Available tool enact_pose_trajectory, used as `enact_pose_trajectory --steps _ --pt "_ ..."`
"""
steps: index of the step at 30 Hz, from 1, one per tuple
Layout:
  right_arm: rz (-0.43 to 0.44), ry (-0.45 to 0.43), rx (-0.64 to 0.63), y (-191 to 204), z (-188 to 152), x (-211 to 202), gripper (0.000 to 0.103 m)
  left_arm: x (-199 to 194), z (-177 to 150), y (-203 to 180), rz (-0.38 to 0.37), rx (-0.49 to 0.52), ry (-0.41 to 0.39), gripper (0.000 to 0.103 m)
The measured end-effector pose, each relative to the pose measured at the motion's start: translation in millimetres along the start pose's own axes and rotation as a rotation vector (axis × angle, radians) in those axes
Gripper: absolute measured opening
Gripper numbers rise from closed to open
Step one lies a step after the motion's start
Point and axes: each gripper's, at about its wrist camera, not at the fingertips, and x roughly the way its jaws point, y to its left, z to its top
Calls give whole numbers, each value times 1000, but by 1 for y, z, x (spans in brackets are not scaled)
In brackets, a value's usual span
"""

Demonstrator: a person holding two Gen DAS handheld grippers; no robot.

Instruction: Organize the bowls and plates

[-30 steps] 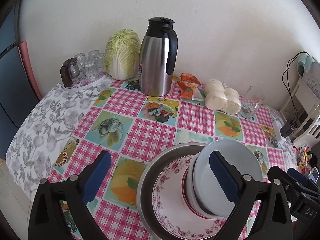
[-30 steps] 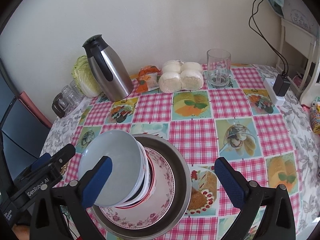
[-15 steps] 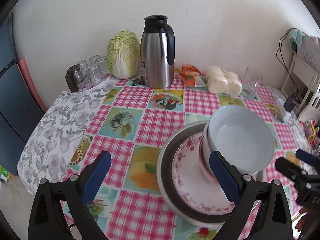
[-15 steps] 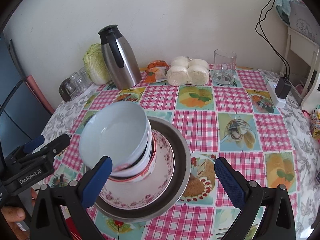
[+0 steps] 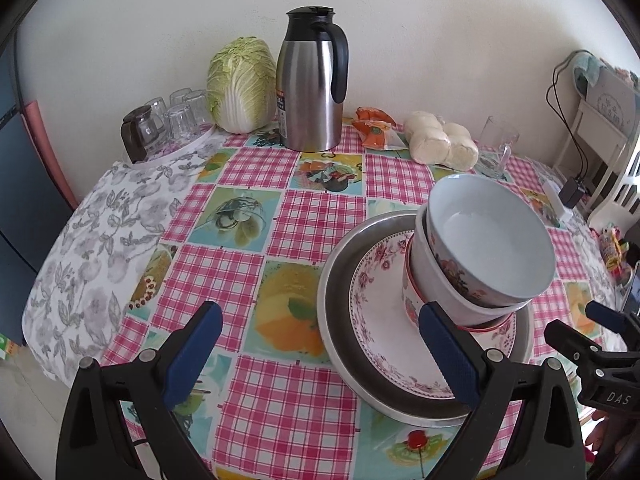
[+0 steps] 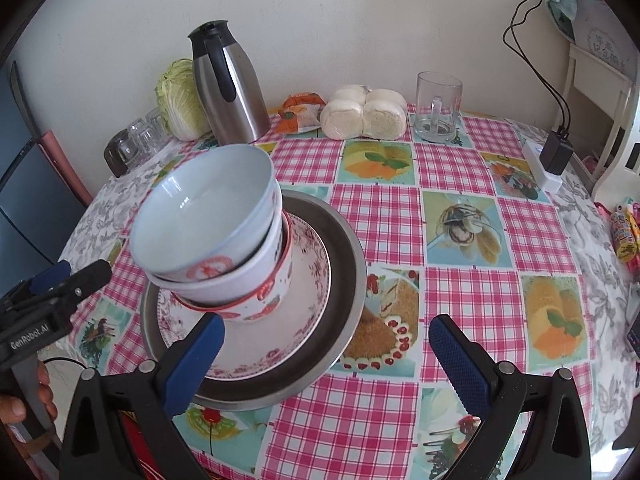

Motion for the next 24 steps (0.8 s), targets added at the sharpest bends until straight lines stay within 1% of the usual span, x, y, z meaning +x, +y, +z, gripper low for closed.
enact_pose_trajectory --steps 5,8,10,14,18,21,24 --pt "-14 4 -12 -1 -5 4 103 5 -2 -6 -4 69 14 99" --pt "-20 10 -26 0 -7 8 103 13 -4 -5 12 89 30 99" --pt "-23 19 -29 -1 -8 11 103 18 -7 -2 8 104 31 99" --pt "-22 27 -36 0 -8 13 103 26 -15 8 -9 103 35 99" --pt "-20 36 -46 2 -9 15 103 36 -21 16 -24 81 61 99" --pt "-18 41 -47 2 -9 16 103 37 -21 12 -45 87 57 99" --pt "-19 46 -46 2 -9 17 103 36 -22 3 -54 124 48 99"
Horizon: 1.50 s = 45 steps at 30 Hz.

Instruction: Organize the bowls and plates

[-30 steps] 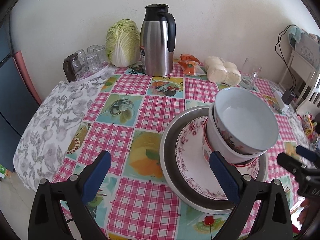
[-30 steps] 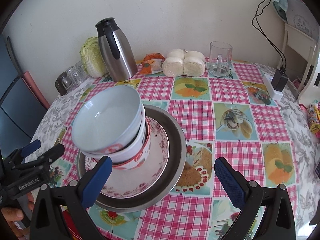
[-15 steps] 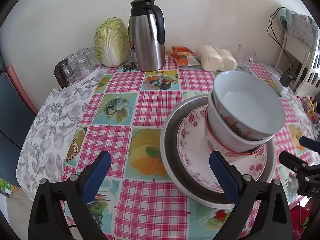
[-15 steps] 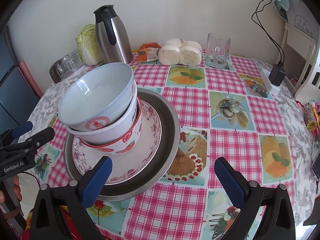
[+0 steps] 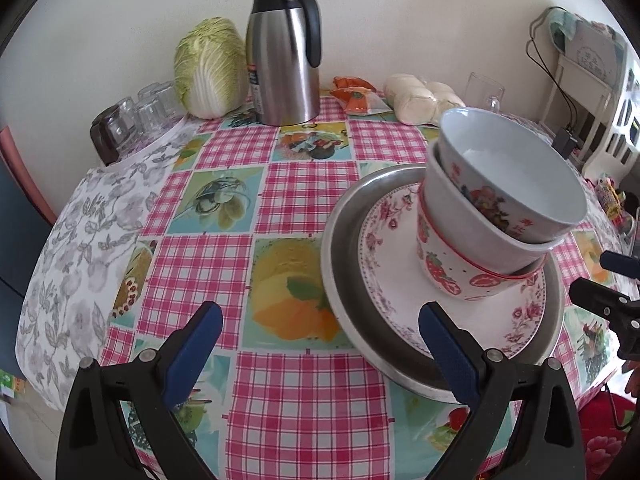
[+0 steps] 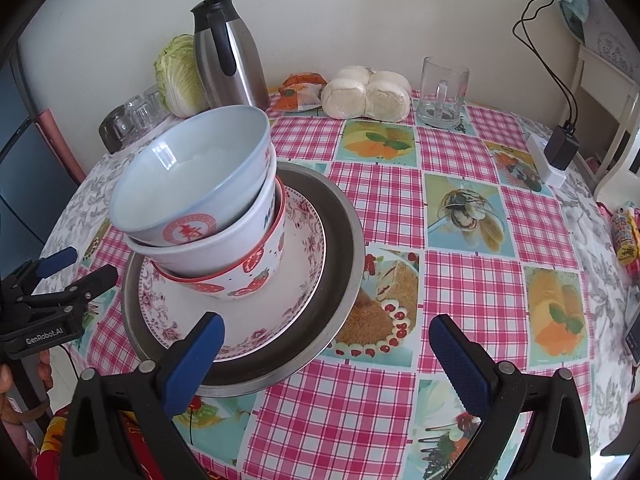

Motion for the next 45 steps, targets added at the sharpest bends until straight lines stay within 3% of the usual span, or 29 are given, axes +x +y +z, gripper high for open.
enact_pose_trajectory --steps 7,45 --pt "0 6 -4 -1 1 2 103 -3 1 -9 -30 28 -16 99" --pt "6 26 -60 9 3 6 103 -7 2 -21 -39 63 -37 99"
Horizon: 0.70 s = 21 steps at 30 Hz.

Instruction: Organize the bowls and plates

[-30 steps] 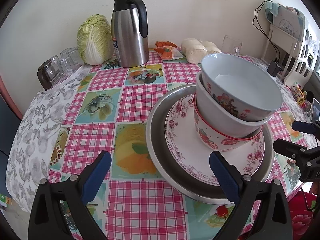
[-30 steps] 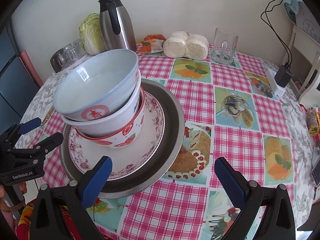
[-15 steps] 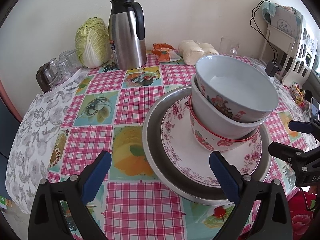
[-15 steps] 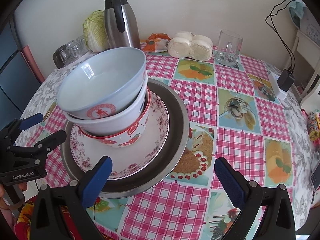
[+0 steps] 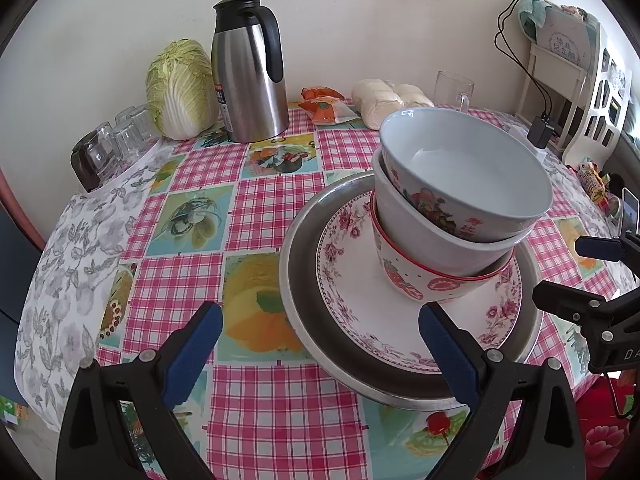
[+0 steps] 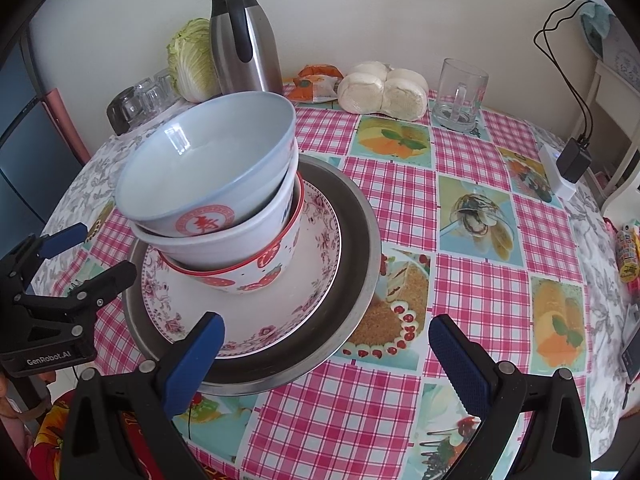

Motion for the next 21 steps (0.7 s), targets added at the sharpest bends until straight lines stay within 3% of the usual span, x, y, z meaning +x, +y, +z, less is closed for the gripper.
enact_pose_trajectory --steps 21 --pt "3 11 -1 0 0 2 103 2 -2 1 1 -4 14 99"
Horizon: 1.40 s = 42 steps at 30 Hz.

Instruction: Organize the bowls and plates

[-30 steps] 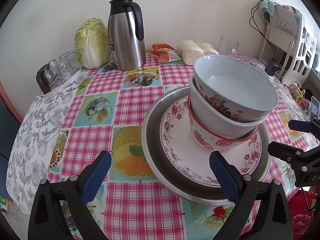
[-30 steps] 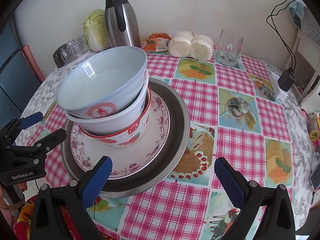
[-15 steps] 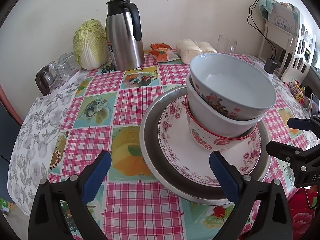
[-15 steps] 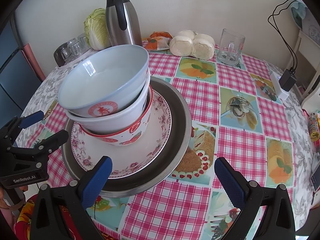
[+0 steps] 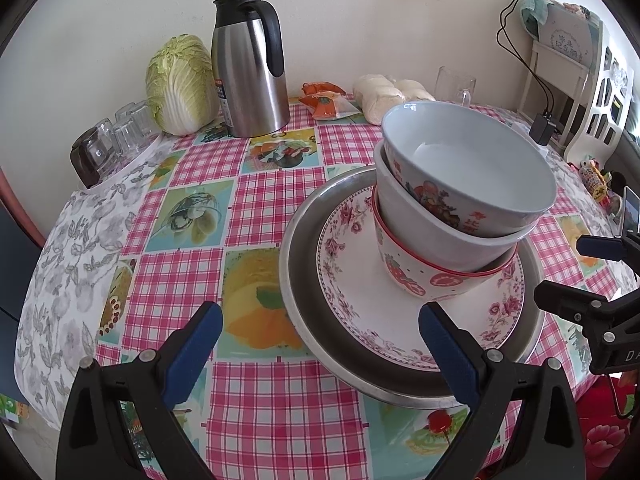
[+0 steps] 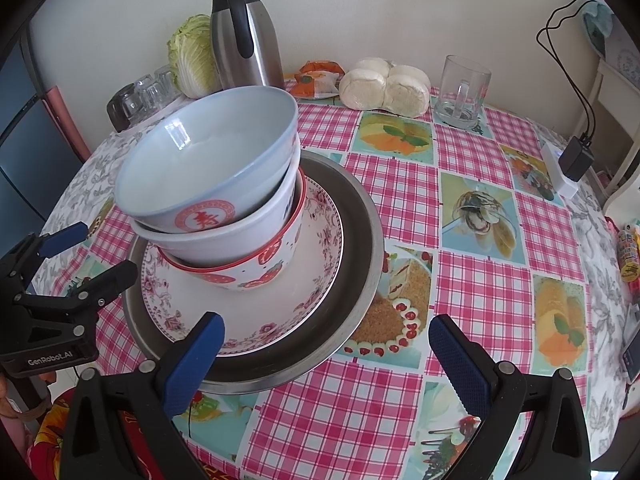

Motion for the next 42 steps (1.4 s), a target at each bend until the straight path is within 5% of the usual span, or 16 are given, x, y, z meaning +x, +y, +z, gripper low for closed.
enact_pose_trajectory --steps 42 --pt "-2 15 -7 0 -2 3 103 2 -3 8 -11 -43 6 99"
